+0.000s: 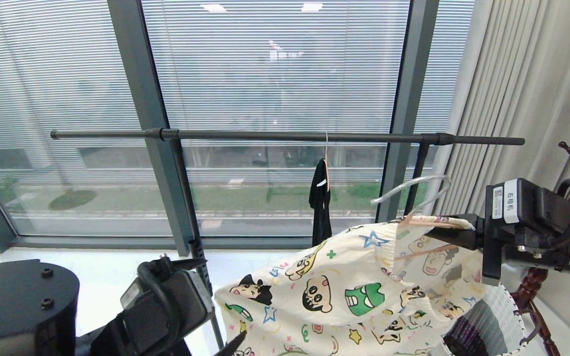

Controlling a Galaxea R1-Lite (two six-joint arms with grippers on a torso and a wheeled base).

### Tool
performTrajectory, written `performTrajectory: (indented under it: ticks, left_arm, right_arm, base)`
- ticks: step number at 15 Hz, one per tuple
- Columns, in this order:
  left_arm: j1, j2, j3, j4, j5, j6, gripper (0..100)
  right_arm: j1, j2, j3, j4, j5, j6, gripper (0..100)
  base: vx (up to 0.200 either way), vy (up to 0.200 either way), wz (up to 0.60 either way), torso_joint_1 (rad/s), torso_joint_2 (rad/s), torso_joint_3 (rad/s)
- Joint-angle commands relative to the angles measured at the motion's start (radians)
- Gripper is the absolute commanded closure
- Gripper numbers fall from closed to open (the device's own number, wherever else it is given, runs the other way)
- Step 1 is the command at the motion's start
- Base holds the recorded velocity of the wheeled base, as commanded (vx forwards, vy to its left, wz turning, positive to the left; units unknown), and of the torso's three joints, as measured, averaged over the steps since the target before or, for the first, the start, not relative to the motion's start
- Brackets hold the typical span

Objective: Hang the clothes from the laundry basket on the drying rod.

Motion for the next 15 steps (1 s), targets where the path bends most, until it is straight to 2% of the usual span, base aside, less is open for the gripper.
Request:
performTrajectory:
  ticks: [1, 3, 6, 9, 10, 13, 15]
  left_arm:
    - [0.1, -0.064, 0.079, -0.002, -0.001, -0.031, 0]
    - [0.101, -0.051, 0.082, -0.025, -0.007, -0.137, 0]
    - [0.095, -0.027, 0.082, -0.029, -0.008, -0.177, 0]
    - [0.019, -0.03, 0.082, -0.029, -0.067, -0.212, 0]
    - [0.012, -0.027, 0.082, -0.029, -0.071, -0.212, 100]
    - [0.015, -0.027, 0.085, -0.027, -0.059, -0.212, 100]
    - [0.022, -0.024, 0.096, -0.027, -0.019, -0.212, 100]
  right_arm:
    - [0.001, -0.026, -0.003, -0.002, 0.001, 0.007, 100]
    - [0.016, -0.055, -0.003, -0.002, 0.0, 0.03, 100]
    - [0.056, -0.084, -0.001, -0.001, -0.005, 0.049, 100]
    - [0.064, -0.086, -0.001, -0.001, -0.005, 0.05, 100]
    - [0.065, -0.087, 0.0, -0.001, -0.006, 0.05, 100]
    - [0.065, -0.087, 0.0, -0.001, -0.006, 0.05, 100]
    - [0.064, -0.087, 0.0, -0.001, -0.006, 0.052, 100]
  base:
    - [0.0, 0.0, 0.0, 0.0, 0.0, 0.0]
    - [0.0, 0.0, 0.0, 0.0, 0.0, 0.0]
    - [0.0, 0.0, 0.0, 0.0, 0.0, 0.0]
    - [0.0, 0.0, 0.0, 0.0, 0.0, 0.0]
    - [0.0, 0.0, 0.0, 0.0, 0.0, 0.0]
    - [0.0, 0.0, 0.0, 0.0, 0.0, 0.0]
    - [0.0, 0.0, 0.0, 0.0, 0.0, 0.0]
